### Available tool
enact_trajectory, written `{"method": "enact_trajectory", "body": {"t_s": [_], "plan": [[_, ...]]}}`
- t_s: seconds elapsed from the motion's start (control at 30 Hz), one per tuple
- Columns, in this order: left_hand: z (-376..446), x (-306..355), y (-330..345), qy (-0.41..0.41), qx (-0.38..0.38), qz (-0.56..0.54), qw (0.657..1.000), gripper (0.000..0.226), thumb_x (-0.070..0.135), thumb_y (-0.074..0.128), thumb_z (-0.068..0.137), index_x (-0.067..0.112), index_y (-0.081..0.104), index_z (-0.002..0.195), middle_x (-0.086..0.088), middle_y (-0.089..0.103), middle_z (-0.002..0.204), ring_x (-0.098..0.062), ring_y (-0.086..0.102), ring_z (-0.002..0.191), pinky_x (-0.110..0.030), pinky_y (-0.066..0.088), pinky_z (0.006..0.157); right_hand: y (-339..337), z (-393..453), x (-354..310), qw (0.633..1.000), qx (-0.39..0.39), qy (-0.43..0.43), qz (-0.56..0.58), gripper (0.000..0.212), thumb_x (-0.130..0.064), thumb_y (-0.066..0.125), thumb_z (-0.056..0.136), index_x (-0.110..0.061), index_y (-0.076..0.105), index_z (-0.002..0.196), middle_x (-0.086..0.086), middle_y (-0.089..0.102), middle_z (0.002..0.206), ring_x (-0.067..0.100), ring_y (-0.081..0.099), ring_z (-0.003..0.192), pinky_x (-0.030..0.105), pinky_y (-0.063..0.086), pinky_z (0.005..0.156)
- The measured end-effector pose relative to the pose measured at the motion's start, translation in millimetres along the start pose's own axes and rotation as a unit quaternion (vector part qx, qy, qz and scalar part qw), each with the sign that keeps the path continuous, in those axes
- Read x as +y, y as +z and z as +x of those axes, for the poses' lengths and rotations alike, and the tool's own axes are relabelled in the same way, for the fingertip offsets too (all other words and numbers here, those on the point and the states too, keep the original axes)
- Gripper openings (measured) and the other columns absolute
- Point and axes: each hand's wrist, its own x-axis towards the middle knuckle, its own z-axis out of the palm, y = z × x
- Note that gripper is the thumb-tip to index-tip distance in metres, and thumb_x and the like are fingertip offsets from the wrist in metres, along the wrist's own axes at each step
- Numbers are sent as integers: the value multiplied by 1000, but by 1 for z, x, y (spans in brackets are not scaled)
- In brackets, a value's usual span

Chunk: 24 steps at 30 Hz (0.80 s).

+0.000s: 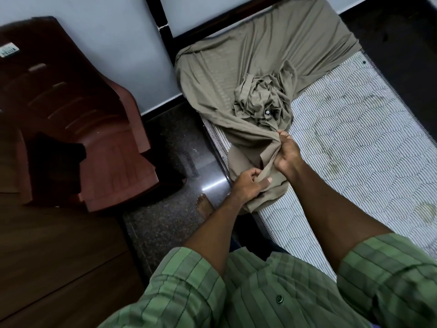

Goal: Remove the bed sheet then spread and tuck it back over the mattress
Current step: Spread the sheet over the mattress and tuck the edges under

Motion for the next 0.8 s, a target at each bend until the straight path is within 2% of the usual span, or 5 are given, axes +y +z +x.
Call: {"method": "enact_trajectory", "body": {"t_s": [0.23,0.33,0.5,0.67,0.8], "plan": [[0,20,3,-48,-99,291,950,51,53,56,96,8,71,116,-18,69,121,-33,65,112,-34,51,91,19,-7,-34,998,-6,-17,68,18,-4,47,104,-14,60,101,9,67,99,21,65,89,35,59,82],[6,24,3,-64,-48,53,995,37,40,56,103,10,68,84,-15,70,89,-25,64,80,-34,47,78,19,-16,-42,999,-17,-39,31,21,-2,49,104,-17,63,103,2,69,93,15,66,80,33,58,76],[14,42,-15,-122,60,-326,936,33,39,48,107,15,69,115,-6,77,92,-18,74,79,-31,59,63,-14,-31,-29,953,60,-127,-268,24,-4,66,92,-10,69,115,9,72,113,12,68,87,21,52,68],[15,47,-29,-125,20,-413,902,57,51,34,108,7,67,123,-15,72,102,-21,70,78,-28,58,60,-62,-55,20,924,112,5,-365,100,-56,84,65,-13,42,145,10,55,139,28,56,121,45,49,103],[17,52,-38,-106,13,-461,881,57,43,27,112,0,58,133,-13,72,102,-21,68,89,-33,58,81,-69,-60,49,950,93,101,-282,96,-45,85,78,-5,37,151,8,50,144,25,52,125,35,50,92]]}}
